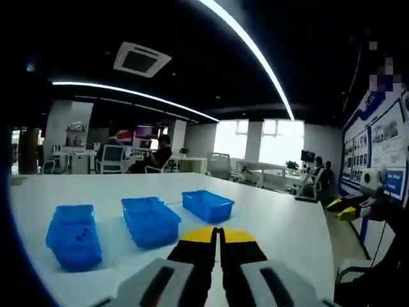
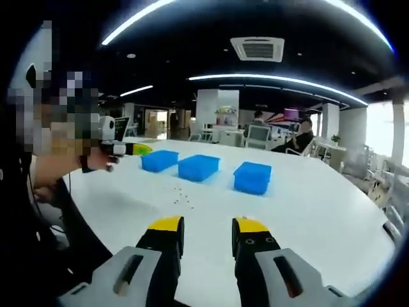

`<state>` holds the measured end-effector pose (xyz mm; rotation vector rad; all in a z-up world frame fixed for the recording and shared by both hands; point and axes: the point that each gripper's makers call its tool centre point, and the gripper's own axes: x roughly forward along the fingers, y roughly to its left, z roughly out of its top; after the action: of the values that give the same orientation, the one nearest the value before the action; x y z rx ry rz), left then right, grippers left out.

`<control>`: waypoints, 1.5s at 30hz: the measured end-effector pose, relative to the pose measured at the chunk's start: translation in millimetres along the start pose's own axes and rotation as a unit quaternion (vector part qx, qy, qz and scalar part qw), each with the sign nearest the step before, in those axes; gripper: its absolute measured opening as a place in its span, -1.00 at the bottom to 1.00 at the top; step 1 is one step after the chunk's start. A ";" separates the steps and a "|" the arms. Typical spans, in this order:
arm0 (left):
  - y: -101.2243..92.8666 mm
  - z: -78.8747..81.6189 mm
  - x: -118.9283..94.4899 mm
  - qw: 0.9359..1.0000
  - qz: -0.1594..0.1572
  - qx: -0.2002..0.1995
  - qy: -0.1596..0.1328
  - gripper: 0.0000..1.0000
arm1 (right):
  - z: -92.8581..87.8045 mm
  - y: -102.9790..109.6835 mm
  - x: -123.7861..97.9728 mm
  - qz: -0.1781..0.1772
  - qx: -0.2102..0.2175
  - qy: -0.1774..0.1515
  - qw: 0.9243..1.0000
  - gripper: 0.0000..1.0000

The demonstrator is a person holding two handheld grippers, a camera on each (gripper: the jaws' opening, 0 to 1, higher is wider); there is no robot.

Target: Pick up the resistors one by one and place each resistor into its matching bin, sorting the parts by color and model until every resistor is separated into the correct bin for its type

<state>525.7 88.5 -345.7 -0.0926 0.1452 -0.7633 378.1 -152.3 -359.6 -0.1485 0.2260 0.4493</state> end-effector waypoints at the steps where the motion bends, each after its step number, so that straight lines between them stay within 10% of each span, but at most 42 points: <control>1: -1.8 2.7 4.0 1.000 -0.001 -0.002 0.000 -0.88 | 1.1 0.5 -0.8 -0.001 -0.003 -0.001 1.000 -0.36; 8: -7.4 25.8 44.5 1.000 0.000 0.005 -0.002 -0.88 | 7.6 -4.8 -3.9 -0.012 -0.007 -0.011 1.000 -0.35; 26: -38.7 76.9 251.8 0.998 -0.049 0.045 0.017 -0.88 | 17.0 -31.1 -11.4 -0.049 0.001 -0.030 0.998 -0.33; 40: -44.5 50.6 293.9 0.996 -0.040 0.056 0.058 -0.85 | 14.8 -37.5 -8.8 -0.051 0.011 -0.029 0.998 -0.33; 45: -45.6 40.0 293.3 0.994 -0.040 0.067 0.069 -0.27 | 13.5 -34.8 -6.6 -0.046 0.009 -0.024 0.999 -0.30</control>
<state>710.5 -146.6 -328.7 0.0837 0.2226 -0.8581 390.2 -183.4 -341.8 -0.1299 0.1747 0.3593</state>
